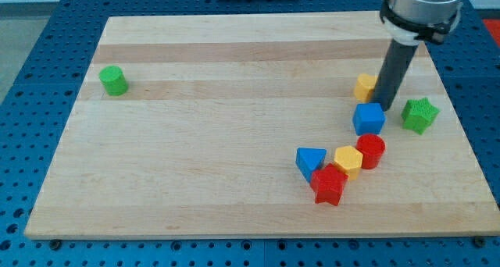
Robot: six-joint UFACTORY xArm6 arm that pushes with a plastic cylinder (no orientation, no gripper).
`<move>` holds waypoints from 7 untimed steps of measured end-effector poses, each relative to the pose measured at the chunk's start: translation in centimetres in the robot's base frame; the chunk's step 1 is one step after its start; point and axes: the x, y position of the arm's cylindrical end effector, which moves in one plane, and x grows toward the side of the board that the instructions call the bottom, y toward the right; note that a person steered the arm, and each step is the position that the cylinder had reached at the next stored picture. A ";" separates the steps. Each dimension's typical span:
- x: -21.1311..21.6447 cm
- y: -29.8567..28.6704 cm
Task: Move the yellow heart slightly left
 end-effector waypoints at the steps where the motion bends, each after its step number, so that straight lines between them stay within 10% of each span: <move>1: -0.6 -2.6; 4: -1.2 -10.6; 5: -7.4 -10.5; 7: -11.0 3.4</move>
